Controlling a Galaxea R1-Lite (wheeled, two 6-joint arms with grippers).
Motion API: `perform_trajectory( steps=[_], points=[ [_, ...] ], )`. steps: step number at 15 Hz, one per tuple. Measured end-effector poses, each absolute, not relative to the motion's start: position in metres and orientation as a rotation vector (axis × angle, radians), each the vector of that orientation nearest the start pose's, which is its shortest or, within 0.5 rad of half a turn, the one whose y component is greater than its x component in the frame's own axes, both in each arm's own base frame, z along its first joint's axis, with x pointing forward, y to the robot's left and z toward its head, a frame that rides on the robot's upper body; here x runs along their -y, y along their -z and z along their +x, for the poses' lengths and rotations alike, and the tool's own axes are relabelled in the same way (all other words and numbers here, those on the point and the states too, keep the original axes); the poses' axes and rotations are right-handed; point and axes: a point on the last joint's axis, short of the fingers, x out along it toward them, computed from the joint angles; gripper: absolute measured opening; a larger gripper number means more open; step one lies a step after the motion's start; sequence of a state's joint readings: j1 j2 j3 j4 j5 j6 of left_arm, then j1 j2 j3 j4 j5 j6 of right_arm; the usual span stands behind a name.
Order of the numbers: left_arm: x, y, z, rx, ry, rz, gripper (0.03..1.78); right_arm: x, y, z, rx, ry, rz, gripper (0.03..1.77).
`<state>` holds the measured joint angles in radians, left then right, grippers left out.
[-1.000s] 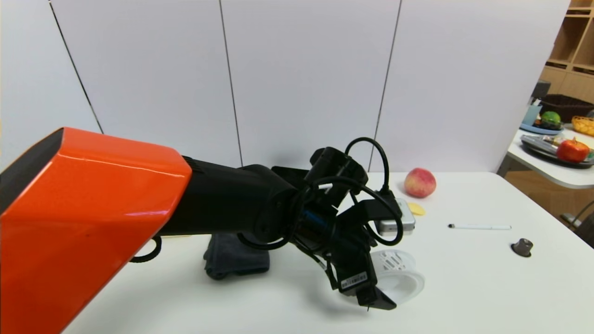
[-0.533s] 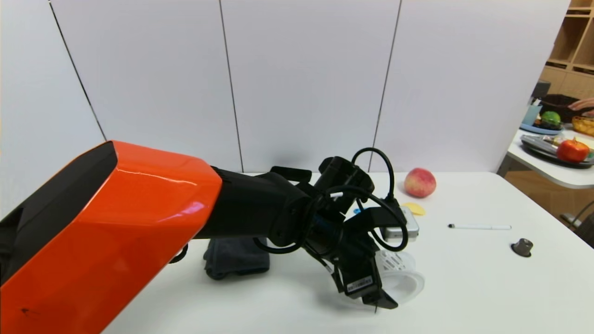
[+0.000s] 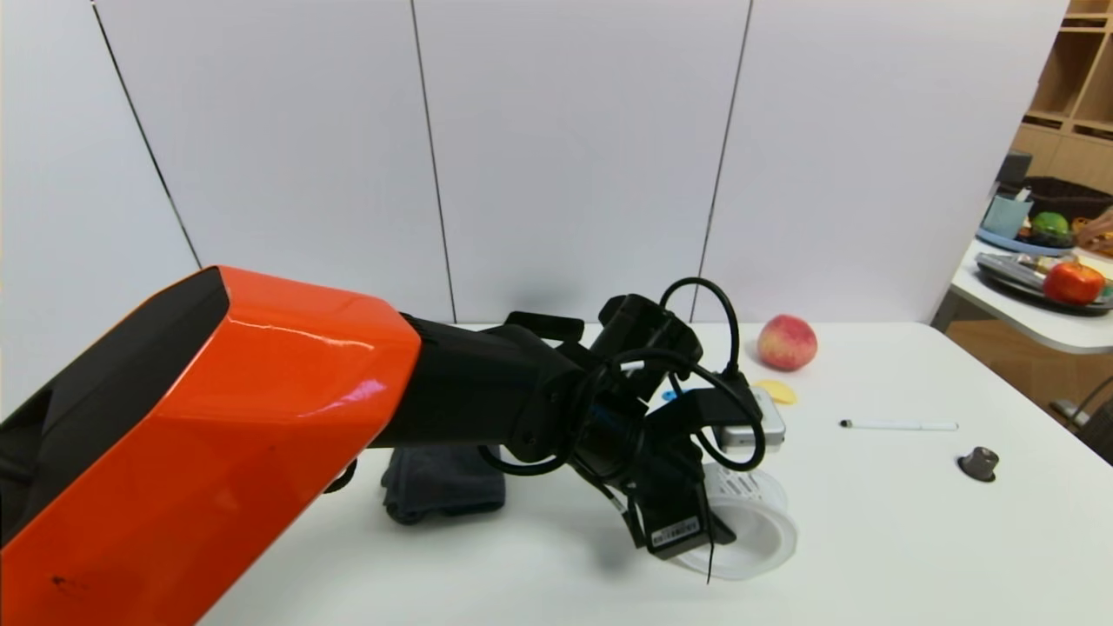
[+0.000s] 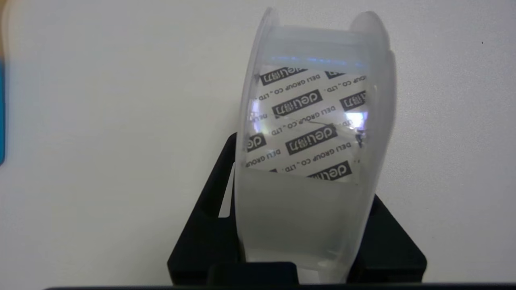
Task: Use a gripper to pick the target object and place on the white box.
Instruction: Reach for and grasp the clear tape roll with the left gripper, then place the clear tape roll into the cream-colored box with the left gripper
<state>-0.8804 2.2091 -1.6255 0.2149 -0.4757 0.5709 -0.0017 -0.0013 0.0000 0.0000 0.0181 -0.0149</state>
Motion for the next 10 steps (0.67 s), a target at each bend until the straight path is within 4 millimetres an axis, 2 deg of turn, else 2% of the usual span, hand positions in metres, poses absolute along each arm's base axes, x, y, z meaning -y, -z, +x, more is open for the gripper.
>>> perform_trajectory(
  steps=[4,6,8,10],
  points=[
    [0.34,-0.14,0.27,-0.455,1.489,0.621,0.59,0.0,-0.075,-0.023,0.001,-0.016,-0.015,1.7],
    [0.333,-0.147,0.272,-0.452,1.472,0.612,0.59,0.0,-0.075,-0.023,0.001,-0.016,-0.015,1.7],
    [0.315,-0.157,0.278,-0.448,1.433,0.599,0.59,0.0,-0.075,-0.023,0.001,-0.016,-0.015,1.7],
    [0.287,-0.17,0.286,-0.45,1.373,0.582,0.59,0.0,-0.075,-0.023,0.001,-0.016,-0.015,1.7]
  ],
)
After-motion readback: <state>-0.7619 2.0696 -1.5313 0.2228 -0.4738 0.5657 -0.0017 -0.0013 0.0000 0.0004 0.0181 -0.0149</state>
